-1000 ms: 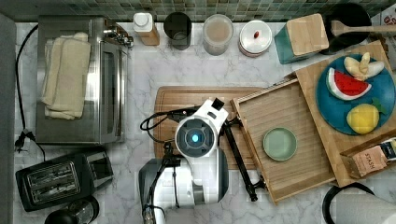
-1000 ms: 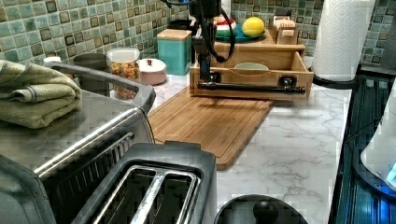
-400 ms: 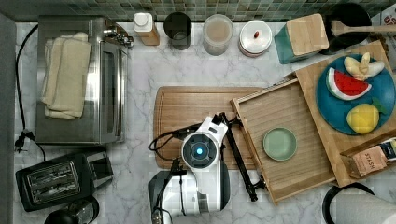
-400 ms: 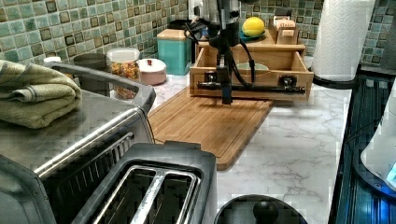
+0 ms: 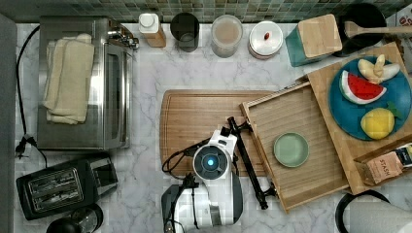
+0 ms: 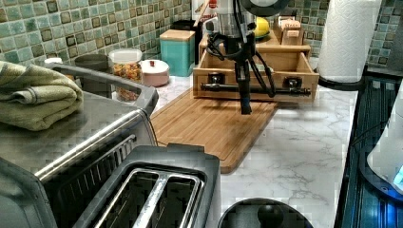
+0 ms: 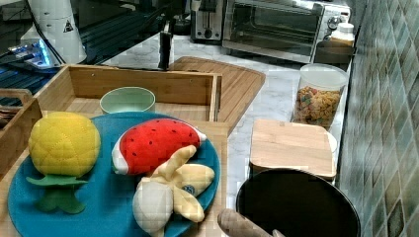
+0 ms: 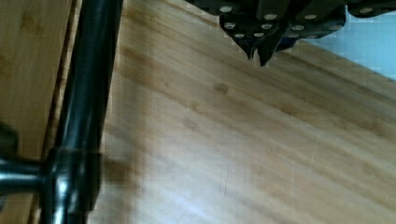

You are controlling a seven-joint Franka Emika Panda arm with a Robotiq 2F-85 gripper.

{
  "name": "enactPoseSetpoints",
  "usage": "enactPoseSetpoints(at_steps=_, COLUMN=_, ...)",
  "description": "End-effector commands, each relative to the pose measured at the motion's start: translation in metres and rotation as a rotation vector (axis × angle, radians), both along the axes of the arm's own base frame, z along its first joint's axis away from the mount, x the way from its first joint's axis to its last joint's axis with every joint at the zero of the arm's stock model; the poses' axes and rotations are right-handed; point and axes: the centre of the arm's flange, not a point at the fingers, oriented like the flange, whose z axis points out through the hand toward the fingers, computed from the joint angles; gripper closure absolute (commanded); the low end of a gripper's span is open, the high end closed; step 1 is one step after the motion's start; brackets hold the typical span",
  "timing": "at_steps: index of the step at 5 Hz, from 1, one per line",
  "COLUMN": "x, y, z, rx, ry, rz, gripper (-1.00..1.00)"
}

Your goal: Close the drawer.

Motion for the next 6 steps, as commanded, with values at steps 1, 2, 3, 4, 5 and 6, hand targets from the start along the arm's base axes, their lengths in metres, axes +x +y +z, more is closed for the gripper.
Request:
enactPoseSetpoints(at_steps=1, x=0.019, y=-0.077, z=0.008, rx=0.03, ry=-0.074, rz=0.019, gripper=1.0)
enactPoseSetpoints(at_steps=2, x=0.022, y=-0.094, z=0.018, rx=0.029, ry=-0.086, rz=0.02, gripper=1.0)
enactPoseSetpoints(at_steps=3, x=0.028, y=-0.11, z=0.034, rx=0.026, ry=-0.08, rz=0.025, gripper=1.0)
enactPoseSetpoints(at_steps=4, x=0.034, y=-0.131, z=0.043, rx=0.023, ry=-0.144, rz=0.044, gripper=1.0)
enactPoseSetpoints(at_steps=5, x=0.048, y=-0.158, z=0.052, rx=0.045, ry=-0.18, rz=0.059, gripper=1.0)
enactPoseSetpoints(at_steps=6, x=0.058, y=-0.179, z=0.061, rx=0.038, ry=-0.209, rz=0.059, gripper=1.0)
